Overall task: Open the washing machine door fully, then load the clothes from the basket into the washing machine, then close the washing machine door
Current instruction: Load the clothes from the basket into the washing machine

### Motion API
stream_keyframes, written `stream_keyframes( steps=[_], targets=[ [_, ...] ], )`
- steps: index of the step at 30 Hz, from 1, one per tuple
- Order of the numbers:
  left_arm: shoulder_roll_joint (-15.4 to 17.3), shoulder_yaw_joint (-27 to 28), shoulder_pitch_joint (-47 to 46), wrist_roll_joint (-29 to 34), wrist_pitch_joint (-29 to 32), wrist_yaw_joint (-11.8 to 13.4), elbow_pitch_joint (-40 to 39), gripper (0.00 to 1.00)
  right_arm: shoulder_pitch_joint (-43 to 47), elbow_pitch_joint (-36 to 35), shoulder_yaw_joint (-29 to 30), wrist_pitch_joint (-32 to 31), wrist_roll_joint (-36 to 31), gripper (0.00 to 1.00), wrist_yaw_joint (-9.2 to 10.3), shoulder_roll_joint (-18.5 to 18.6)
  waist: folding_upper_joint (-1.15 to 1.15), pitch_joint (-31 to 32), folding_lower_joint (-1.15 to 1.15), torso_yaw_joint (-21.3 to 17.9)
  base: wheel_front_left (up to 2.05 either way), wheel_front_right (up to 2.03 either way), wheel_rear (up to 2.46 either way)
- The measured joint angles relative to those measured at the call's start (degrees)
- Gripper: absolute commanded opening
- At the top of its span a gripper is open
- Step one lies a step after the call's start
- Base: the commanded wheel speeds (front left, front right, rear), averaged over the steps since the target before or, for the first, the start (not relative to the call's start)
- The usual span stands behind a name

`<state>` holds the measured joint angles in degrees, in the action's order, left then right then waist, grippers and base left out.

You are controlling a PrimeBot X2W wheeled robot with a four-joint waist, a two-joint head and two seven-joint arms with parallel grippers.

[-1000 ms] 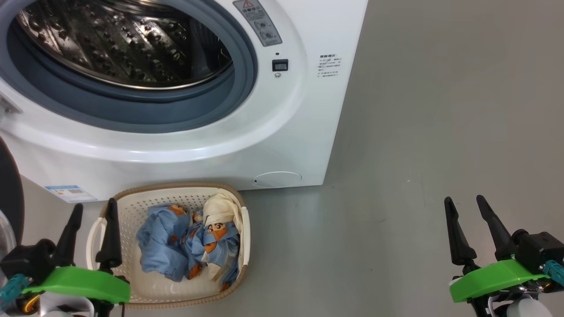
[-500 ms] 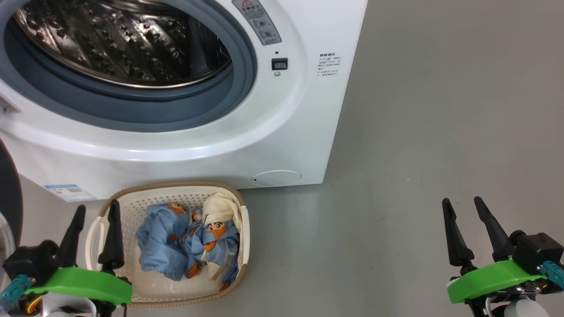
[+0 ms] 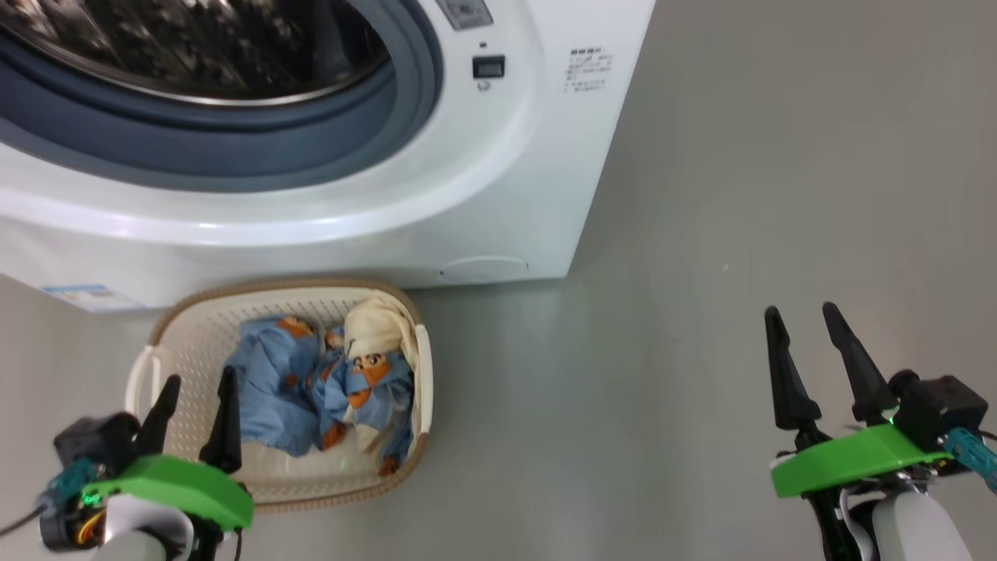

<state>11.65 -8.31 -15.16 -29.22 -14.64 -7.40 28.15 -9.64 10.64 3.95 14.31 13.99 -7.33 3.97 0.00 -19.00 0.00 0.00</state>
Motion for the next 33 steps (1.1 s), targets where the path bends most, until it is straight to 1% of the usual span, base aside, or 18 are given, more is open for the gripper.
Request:
stream_keyframes(
  steps=[6,10,16,26,33],
  targets=[
    [0.4,-3.2,-7.4,-1.5,0.0,0.0,9.6,1.00,-3.1,-0.8,-1.2,0.0,-0.3,1.00,0.00,-0.5,0.00,-4.9,0.00,-0.5,0.00,0.00,0.00],
    [1.0,-5.8,-12.5,-3.6,0.0,0.0,15.3,1.00,-5.7,-1.5,-1.6,0.0,-0.3,1.00,0.00,-0.6,0.00,-8.5,0.00,-1.0,0.00,0.00,0.00],
    [1.9,-7.4,-19.2,-6.0,0.0,0.0,23.8,1.00,-8.2,-2.2,-2.9,0.0,-0.7,1.00,0.00,-0.7,0.00,-13.8,0.00,-1.9,0.00,0.00,0.00],
    [3.5,-10.8,-28.4,-9.0,0.0,0.0,33.7,1.00,-11.5,-3.6,-3.8,0.0,0.3,1.00,0.00,-0.7,0.00,-21.8,0.00,-3.3,0.00,0.00,0.00],
    [3.9,-13.7,-32.6,-10.8,0.4,0.0,39.4,1.00,-13.1,-4.1,-4.8,0.0,0.3,1.00,0.00,-0.7,0.00,-25.6,0.00,-4.1,0.00,0.00,0.00]
  ],
)
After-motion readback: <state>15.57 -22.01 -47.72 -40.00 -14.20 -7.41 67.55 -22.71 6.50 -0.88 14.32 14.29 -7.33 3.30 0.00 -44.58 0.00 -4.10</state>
